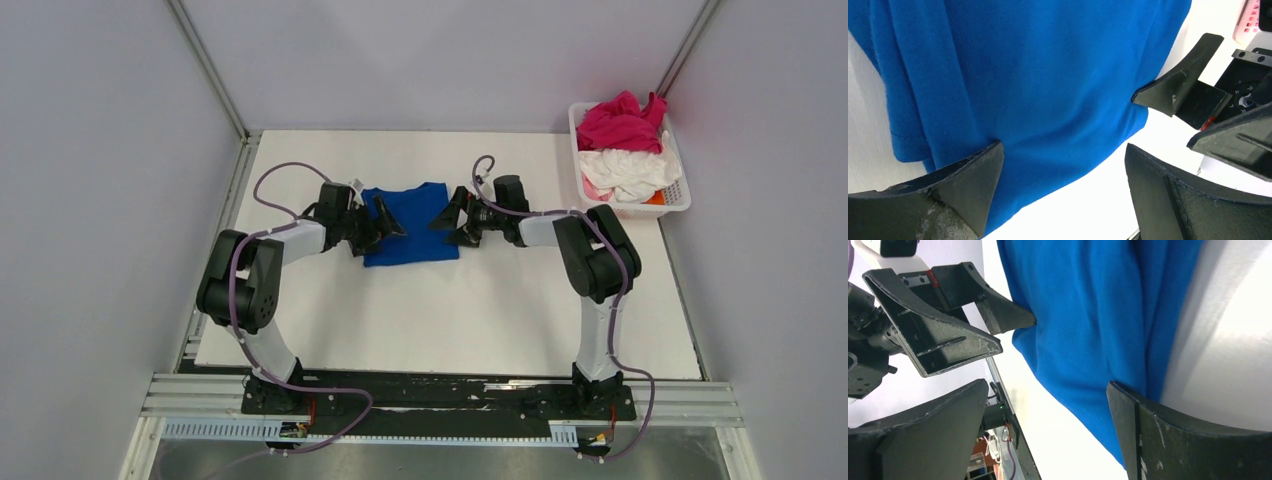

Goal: Fold and stack the t-shirts
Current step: Smooth out wrinkles on the folded tshirt, then put the neatly folded tshirt into the corner of the board with the left arm

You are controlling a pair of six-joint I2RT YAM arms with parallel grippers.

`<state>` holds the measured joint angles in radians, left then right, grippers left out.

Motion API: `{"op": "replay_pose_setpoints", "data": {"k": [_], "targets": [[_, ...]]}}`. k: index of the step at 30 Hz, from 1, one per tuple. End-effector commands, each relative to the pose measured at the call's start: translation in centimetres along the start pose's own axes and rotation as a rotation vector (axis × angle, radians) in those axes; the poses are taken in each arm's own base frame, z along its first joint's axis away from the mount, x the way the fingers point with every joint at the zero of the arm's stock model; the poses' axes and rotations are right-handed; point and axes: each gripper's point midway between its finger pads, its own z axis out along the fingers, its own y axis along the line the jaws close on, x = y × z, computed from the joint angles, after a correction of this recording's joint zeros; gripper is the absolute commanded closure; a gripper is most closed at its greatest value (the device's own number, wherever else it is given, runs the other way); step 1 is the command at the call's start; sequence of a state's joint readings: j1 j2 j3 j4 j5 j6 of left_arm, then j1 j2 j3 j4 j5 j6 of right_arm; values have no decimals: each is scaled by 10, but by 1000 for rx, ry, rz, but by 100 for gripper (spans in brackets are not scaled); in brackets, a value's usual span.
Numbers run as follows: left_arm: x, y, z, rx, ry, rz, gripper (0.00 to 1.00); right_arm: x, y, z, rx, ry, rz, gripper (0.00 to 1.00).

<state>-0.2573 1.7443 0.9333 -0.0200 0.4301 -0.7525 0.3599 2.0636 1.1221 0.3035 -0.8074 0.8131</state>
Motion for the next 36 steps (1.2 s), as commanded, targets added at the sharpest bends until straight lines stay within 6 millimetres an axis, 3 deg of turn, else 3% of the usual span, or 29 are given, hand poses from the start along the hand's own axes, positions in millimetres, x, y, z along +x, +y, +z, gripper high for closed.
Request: {"op": "replay_pose_setpoints", "data": {"k": [1,4,8,10,14,17,23,29,36], "targets": [[16,40,-11,-145,11,-14,0,7,-56,-16,182,-57,51,0],[7,19,-27,-95,-19,22,0,0,-38,-21,150,-64,-4,0],[-17,-6,-54,-81,-104,84,0,-22,15,-44,102,-147,-141,0],[-31,-2,-65,-149,-167,99,0,-30,37,-60,102,-204,-197,0],[-55,18,-70,-253,-212,64,0,-32,53,-87,155,-290,-252,0],[-68,29,-61,-289,-211,56,3,-29,55,-104,197,-334,-267,0],[-80,42,-29,-320,-147,62,22,-24,53,-130,259,-388,-286,0],[-78,58,4,-331,-75,50,36,-28,51,-145,288,-425,-305,0],[-73,64,36,-361,-7,81,65,-34,39,-157,329,-466,-290,0]]}}
